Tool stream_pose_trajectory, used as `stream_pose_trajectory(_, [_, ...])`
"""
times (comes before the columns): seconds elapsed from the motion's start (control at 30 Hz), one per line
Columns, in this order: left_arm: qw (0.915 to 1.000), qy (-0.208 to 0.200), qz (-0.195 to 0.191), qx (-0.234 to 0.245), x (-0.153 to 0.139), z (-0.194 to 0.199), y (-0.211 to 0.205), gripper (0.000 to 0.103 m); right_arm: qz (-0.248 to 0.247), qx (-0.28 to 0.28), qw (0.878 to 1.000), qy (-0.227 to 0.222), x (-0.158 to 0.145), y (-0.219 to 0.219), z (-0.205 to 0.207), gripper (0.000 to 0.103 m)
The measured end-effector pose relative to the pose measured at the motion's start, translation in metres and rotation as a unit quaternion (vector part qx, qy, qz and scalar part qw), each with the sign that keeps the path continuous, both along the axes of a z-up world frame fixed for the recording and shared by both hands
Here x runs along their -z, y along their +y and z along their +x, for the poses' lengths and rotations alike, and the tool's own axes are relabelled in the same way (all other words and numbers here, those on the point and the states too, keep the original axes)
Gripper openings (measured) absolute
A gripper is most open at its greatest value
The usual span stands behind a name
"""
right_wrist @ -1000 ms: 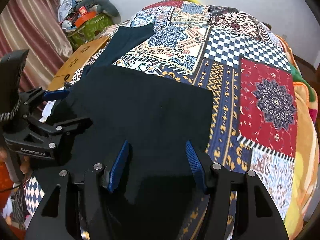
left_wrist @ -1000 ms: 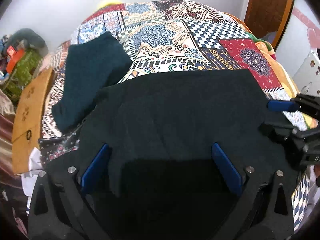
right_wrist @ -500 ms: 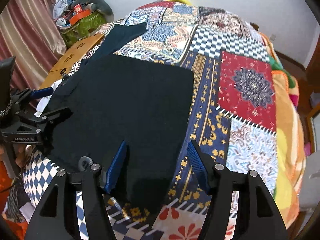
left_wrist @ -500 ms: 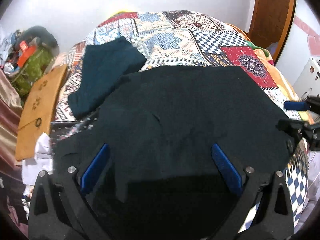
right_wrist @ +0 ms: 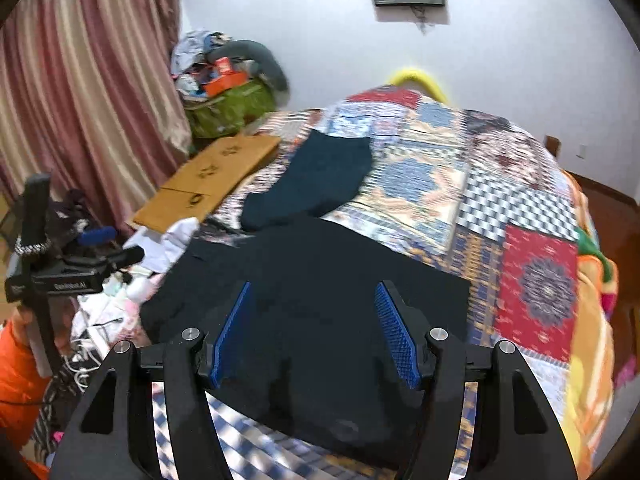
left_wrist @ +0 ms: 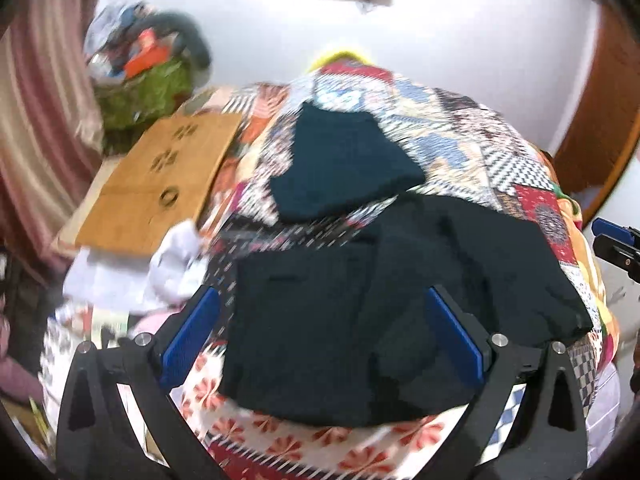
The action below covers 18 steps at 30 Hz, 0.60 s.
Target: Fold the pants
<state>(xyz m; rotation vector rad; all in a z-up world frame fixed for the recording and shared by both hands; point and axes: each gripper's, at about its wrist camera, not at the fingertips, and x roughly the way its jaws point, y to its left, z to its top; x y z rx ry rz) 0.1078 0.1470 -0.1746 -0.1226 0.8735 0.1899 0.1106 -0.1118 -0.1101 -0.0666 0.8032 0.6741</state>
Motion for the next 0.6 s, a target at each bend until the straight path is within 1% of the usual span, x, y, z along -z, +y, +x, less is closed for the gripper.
stream_pose_trajectory(0.07, [0.9995,0.021,-0.017,-0.017,0.014,-0.008,0.017,0.103,0.002,-0.015,1.000,0.011,0.008,0.014,0.001,0.059])
stream_pose_trajectory(0.13, [0.9977,0.044,-0.041,-0.029,0.030,-0.015,0.031,0.103,-0.008,-0.028,0.999,0.027,0.022,0.032,0.001,0.059])
stream_pose_trajectory(0.23, [0.9920,0.077,-0.090,-0.045,0.056,-0.026,0.047,0.103,-0.031,-0.043,0.997,0.053,0.047,0.051,0.004,0.059])
stream_pose_trajectory(0.3, [0.9855,0.095,-0.130,-0.052,0.074,-0.034,0.054,0.103,-0.051,-0.049,0.995,0.068,0.062,0.058,0.005,0.059])
stream_pose_trajectory(0.4, [0.9746,0.111,-0.185,-0.060,0.092,-0.043,0.058,0.103,-0.077,-0.056,0.992,0.084,0.084,0.061,0.002,0.059])
stream_pose_trajectory(0.47, [0.9635,0.121,-0.231,-0.060,0.103,-0.047,0.059,0.103,-0.069,-0.058,0.993,0.076,0.085,0.057,-0.002,0.059])
stream_pose_trajectory(0.5, [0.9573,0.121,-0.256,-0.060,0.108,-0.048,0.060,0.103,-0.069,-0.059,0.993,0.078,0.084,0.056,-0.002,0.059])
stream_pose_trajectory(0.53, [0.9483,0.118,-0.288,-0.061,0.113,-0.049,0.062,0.103,-0.068,-0.059,0.993,0.080,0.084,0.055,-0.001,0.059])
stream_pose_trajectory(0.6, [0.9350,0.118,-0.328,-0.066,0.120,-0.050,0.064,0.103,-0.067,-0.059,0.993,0.082,0.083,0.056,-0.002,0.060])
